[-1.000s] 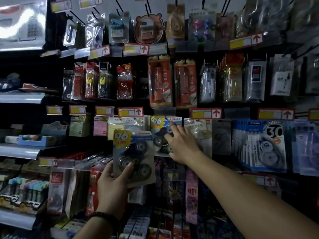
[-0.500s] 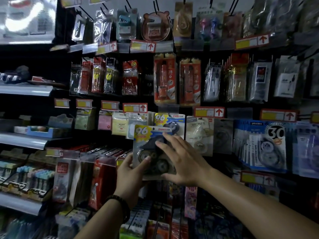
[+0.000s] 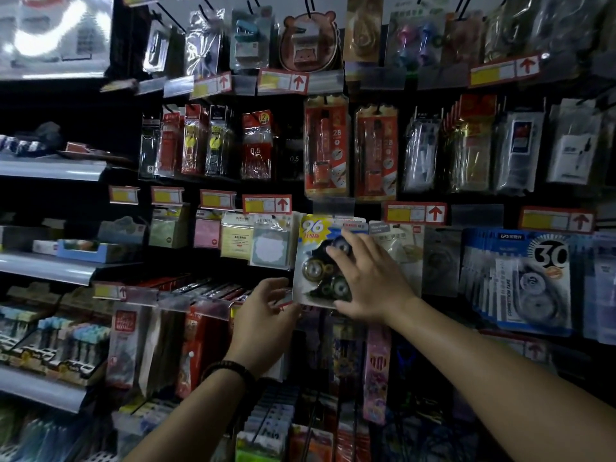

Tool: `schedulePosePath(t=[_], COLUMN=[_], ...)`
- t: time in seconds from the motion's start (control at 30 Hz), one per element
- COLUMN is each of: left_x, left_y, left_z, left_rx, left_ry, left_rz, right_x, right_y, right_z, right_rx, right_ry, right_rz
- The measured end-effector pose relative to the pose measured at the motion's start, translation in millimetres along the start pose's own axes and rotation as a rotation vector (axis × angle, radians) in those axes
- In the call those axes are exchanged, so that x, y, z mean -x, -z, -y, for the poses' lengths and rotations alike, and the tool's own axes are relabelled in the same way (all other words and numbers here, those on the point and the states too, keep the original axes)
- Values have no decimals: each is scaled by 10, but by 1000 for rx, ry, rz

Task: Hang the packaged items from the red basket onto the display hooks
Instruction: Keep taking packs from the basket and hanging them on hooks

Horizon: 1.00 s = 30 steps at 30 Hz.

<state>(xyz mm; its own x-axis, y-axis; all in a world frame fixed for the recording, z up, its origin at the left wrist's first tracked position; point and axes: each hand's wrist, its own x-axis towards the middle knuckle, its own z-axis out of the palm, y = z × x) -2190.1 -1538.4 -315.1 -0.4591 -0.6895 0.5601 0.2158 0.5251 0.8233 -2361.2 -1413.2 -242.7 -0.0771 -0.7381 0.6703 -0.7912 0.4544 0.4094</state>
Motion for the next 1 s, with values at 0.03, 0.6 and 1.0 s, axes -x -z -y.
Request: schedulePosePath(t=[0.03,0.6,1.0], left_x=[-11,40,661], left_y=[11,-79,-67], left_z=[6,197,225], left_rx=[-26,-125,-338], left_ry=[-13,-70,-62], left_rz=[4,72,311], right_x=[-36,-320,340], right_y=[-11,14,238], right_z=[-12,130,292], right_rx=[13,211,19], right_ry=[-4,-87,-90], right_rz=[-4,150,196])
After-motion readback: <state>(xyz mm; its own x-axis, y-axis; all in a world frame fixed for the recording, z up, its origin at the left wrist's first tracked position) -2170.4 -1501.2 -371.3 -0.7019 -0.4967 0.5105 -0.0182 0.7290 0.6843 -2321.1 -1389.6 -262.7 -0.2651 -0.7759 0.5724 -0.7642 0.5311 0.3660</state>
